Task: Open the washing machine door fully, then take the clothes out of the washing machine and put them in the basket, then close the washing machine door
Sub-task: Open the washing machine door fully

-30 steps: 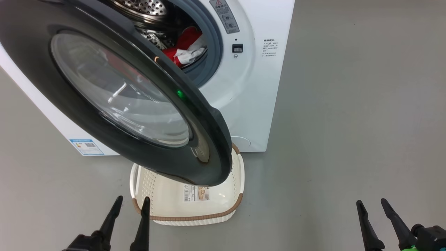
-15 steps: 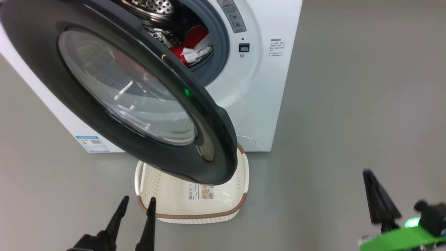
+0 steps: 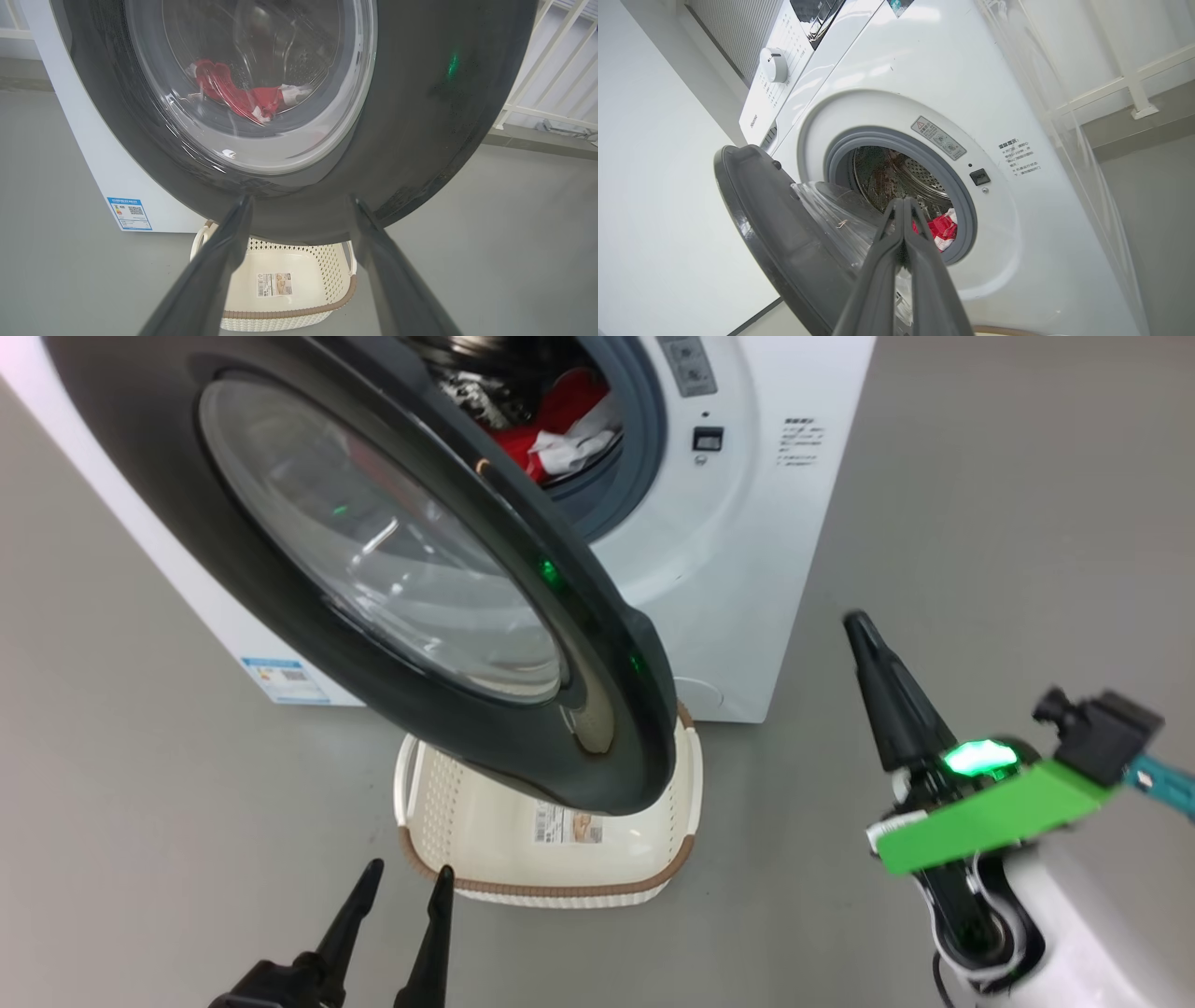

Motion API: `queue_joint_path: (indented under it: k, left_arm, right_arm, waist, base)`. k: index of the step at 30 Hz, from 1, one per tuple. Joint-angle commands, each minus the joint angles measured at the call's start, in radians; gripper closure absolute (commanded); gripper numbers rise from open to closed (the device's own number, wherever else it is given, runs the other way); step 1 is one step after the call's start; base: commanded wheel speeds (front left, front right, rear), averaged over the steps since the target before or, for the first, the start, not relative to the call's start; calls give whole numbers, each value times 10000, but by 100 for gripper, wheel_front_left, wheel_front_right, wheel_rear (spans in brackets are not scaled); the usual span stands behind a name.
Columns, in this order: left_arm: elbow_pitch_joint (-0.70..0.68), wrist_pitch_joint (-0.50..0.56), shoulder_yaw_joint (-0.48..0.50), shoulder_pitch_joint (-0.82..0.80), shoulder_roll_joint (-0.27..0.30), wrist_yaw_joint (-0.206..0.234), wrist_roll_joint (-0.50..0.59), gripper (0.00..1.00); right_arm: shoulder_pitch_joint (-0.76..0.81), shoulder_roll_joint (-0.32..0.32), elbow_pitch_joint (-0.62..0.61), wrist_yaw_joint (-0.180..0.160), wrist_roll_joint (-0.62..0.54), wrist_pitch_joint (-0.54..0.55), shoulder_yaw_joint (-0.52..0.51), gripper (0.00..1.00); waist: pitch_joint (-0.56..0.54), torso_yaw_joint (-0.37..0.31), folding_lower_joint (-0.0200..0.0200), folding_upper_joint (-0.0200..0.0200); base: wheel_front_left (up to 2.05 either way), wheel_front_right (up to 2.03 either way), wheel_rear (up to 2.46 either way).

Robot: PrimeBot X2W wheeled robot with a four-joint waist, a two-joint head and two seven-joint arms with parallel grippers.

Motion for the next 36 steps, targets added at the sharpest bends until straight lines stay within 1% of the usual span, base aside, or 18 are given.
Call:
queue_joint_path:
  k: [1,2,6,8,10,14,19,25,28,36]
  left_arm:
    - [-258,-120,272,-327,100,45,-38,0]
    - [-245,-120,224,-387,100,44,-75,0]
    - [-225,-120,95,-559,100,43,-186,0]
    - [-219,-120,8,-644,100,48,-246,0]
    - [-203,-120,-89,-730,100,51,-305,0]
    - [-176,-120,-316,-870,100,41,-396,0]
    - [-205,-120,-464,-1005,100,61,-520,0]
    - [-200,-120,-535,-1121,100,106,-623,0]
    - [-212,-120,-547,-1117,100,153,-687,0]
    - [-170,-120,-691,-898,100,231,-764,0]
  right_arm:
    - [-437,-191,-180,75,220,-63,372,100]
    - [-937,-489,-89,75,878,-63,941,100]
    - [-1886,-1099,89,75,2514,-38,2246,100]
    - [-2318,-1396,150,75,3533,328,2836,100]
    - [-2658,-1616,219,75,4514,826,3212,100]
    - [-3209,-1992,395,75,5945,2187,3560,100]
    - [-3606,-1968,599,75,7353,3816,3223,100]
    - [-3738,-1802,1057,75,8038,5660,2848,100]
    - [-3663,-1673,1225,75,7988,6289,2806,100]
    - [-3067,-1247,1315,75,7708,6983,2639,100]
  waist:
    - [152,143,0,-1]
    - [275,237,0,-1]
    - [537,421,0,-1]
    - [661,510,0,-1]
    - [776,604,0,-1]
    - [986,762,0,-1]
    - [1242,897,0,-1]
    - [1349,1059,0,-1]
    - [1285,1161,0,-1]
    - [846,1458,0,-1]
  base:
    - [0,0,0]
    - [0,0,0]
    - [0,0,0]
    - [0,0,0]
    - [0,0,0]
    - [0,0,0]
    - [0,0,0]
    - [0,0,0]
    - [0,0,0]
    - [0,0,0]
